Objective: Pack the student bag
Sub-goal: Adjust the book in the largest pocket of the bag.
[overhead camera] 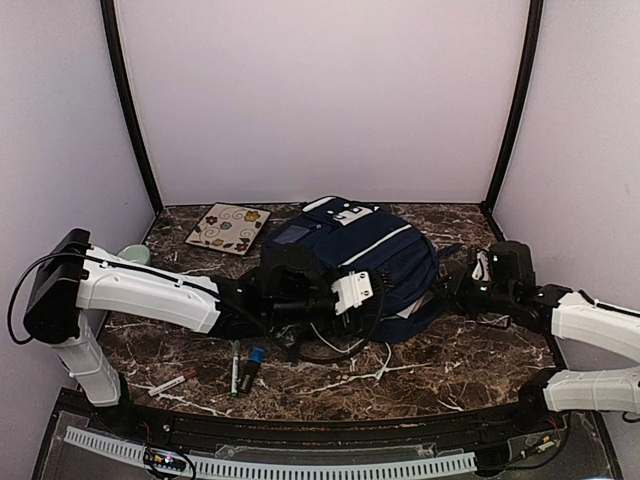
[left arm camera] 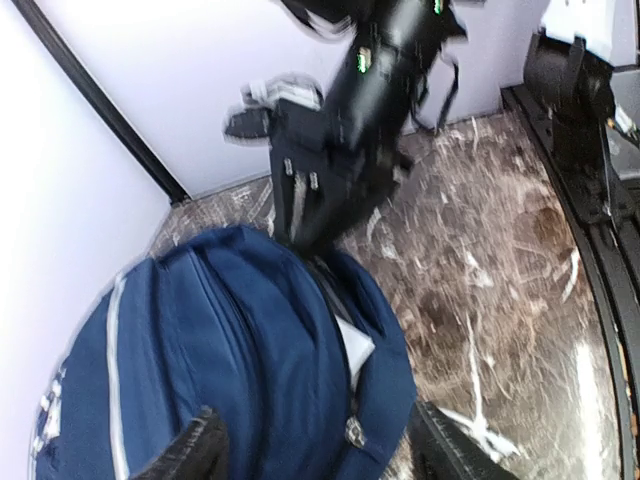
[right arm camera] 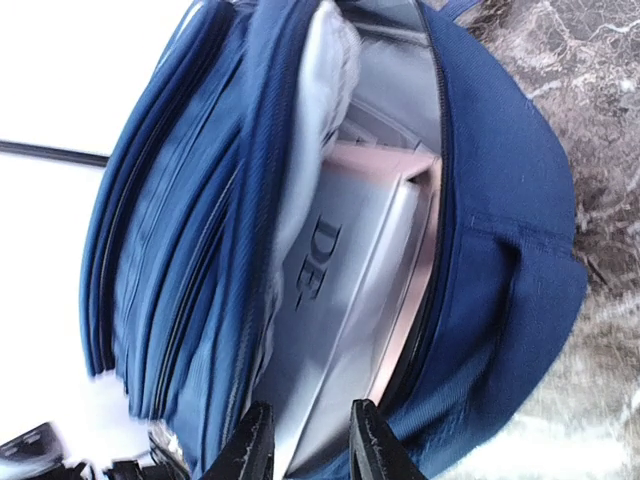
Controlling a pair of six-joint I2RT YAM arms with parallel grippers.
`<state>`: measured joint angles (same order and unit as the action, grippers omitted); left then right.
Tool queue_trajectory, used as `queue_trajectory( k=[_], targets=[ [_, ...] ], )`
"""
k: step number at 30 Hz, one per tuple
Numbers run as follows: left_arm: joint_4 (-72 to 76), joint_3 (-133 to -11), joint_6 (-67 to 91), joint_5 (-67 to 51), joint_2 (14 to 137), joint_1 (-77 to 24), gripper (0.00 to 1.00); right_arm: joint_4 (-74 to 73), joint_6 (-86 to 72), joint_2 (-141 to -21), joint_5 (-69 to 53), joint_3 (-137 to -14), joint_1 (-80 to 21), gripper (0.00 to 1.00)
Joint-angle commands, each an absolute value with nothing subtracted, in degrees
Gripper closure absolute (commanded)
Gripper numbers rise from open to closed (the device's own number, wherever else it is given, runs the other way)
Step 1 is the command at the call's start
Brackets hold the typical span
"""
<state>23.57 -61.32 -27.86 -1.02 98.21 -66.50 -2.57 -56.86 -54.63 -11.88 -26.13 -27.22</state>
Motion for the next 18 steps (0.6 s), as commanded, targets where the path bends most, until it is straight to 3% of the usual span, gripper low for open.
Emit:
queue_trajectory(
  k=[1, 9, 13, 16, 18],
  targets=[
    [24.5, -68.3, -21.9, 3.6, 102.6, -67.6, 0.27, 9.2, -60.2, -59.7, -14.2, -25.4, -25.7, 0.74],
    [13.1, -88.6, -33.3, 17.8, 119.2, -69.9, 0.12, 19.4, -64.3, -65.6, -15.0, -21.4, -25.4, 0.77],
    [8.0, -95.0, -32.3, 17.9, 123.5, -70.2, 0.08, 21.9, -65.6, -67.0, -15.5, -19.8, -25.5, 0.78],
    [9.4, -95.4, -31.8, 20.8, 124.8, -70.2, 0.08, 23.5, -66.2, -67.8, -15.3, -18.6, -26.0, 0.79],
    [10.2, -96.2, -31.5, 23.8, 125.3, -70.2, 0.15, 24.5, -66.3, -68.8, -15.2, -18.5, -26.6, 0.79]
  ],
)
